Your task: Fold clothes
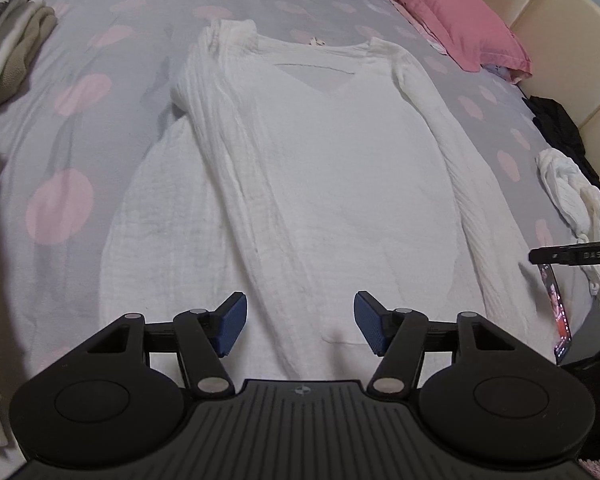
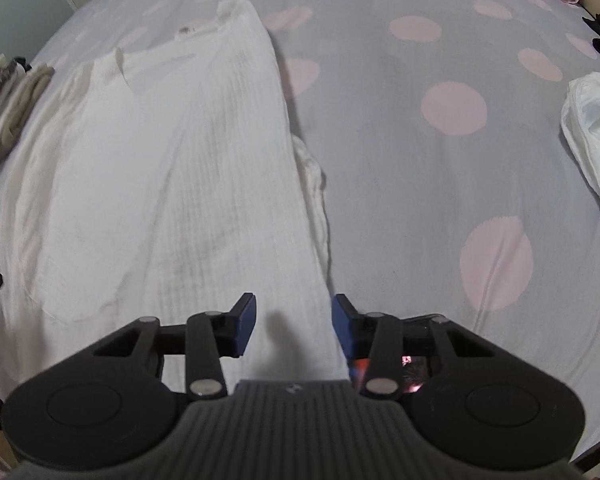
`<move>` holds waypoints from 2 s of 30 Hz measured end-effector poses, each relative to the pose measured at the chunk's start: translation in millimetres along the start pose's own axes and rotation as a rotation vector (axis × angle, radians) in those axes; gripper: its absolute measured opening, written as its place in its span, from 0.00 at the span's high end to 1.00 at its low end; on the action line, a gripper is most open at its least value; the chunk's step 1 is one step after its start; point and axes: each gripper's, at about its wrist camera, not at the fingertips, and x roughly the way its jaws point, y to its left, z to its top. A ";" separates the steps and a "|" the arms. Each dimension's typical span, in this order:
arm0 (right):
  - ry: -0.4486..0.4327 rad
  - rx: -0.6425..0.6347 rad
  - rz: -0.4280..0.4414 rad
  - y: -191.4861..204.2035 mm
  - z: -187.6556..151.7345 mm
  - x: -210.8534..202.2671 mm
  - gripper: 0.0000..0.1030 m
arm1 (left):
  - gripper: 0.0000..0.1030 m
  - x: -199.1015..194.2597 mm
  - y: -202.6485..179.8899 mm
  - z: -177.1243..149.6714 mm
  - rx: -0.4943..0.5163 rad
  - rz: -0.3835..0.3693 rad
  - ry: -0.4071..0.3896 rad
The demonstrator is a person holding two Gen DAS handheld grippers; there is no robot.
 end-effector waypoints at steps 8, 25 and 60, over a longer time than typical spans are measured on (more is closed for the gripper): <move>0.029 0.004 0.010 -4.8 -1.7 6.4 0.93 | 0.78 11.6 1.7 -1.2 -0.003 0.007 0.040; -0.188 0.052 -0.052 -23.8 32.7 -53.1 0.97 | 1.00 -68.7 47.9 57.1 -0.077 0.121 -0.184; -0.133 0.064 -0.512 -138.8 197.0 18.6 0.73 | 0.50 -0.1 136.5 108.6 -0.024 0.119 0.029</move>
